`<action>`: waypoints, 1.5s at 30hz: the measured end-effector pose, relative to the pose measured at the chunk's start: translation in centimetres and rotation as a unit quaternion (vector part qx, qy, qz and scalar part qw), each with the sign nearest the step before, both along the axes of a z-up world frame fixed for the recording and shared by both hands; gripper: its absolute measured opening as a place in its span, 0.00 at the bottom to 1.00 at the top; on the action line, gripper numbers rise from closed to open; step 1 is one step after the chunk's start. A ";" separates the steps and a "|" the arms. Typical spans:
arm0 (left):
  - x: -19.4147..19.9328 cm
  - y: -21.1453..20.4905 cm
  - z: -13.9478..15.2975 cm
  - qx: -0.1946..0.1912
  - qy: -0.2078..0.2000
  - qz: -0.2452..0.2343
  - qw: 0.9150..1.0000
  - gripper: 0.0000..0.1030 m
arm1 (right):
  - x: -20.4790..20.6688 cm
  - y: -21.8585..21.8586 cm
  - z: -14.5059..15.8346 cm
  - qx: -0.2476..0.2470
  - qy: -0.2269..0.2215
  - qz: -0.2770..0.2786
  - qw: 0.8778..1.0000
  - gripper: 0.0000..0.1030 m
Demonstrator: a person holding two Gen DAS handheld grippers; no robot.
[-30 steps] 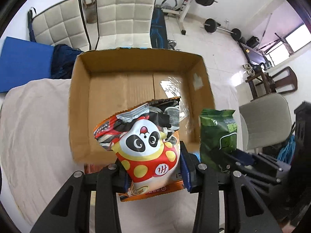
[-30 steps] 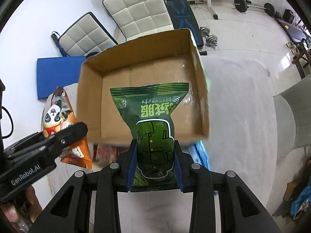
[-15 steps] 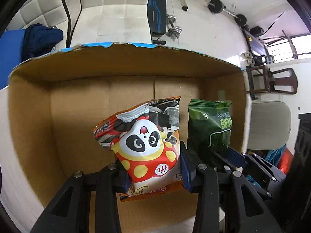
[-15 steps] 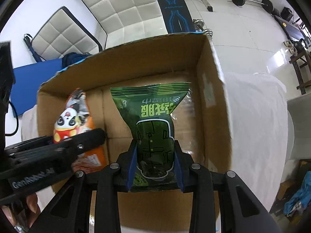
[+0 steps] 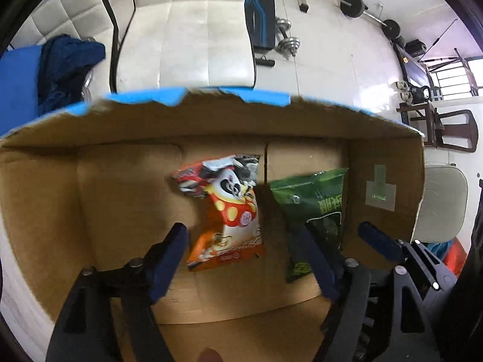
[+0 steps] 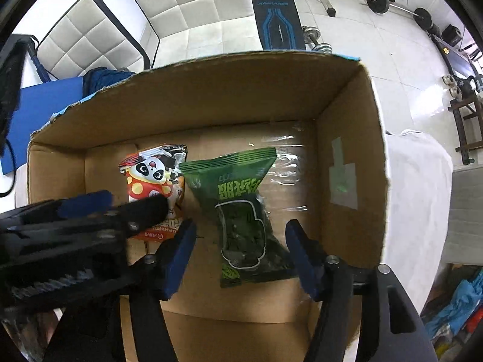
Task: Organize soft objects
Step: 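Carry both bags into the cardboard box and open both tools, then lift both tools out of the box toward the remaining items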
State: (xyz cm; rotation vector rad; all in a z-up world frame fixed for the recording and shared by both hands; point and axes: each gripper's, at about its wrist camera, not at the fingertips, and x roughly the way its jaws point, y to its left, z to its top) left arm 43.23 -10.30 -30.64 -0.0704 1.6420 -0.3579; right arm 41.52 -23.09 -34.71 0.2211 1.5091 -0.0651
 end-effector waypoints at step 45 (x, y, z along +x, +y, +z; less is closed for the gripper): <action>-20.8 7.4 16.7 0.059 -0.250 0.074 0.964 1.00 | -21.5 3.7 17.6 -0.036 -0.148 0.015 0.988 1.00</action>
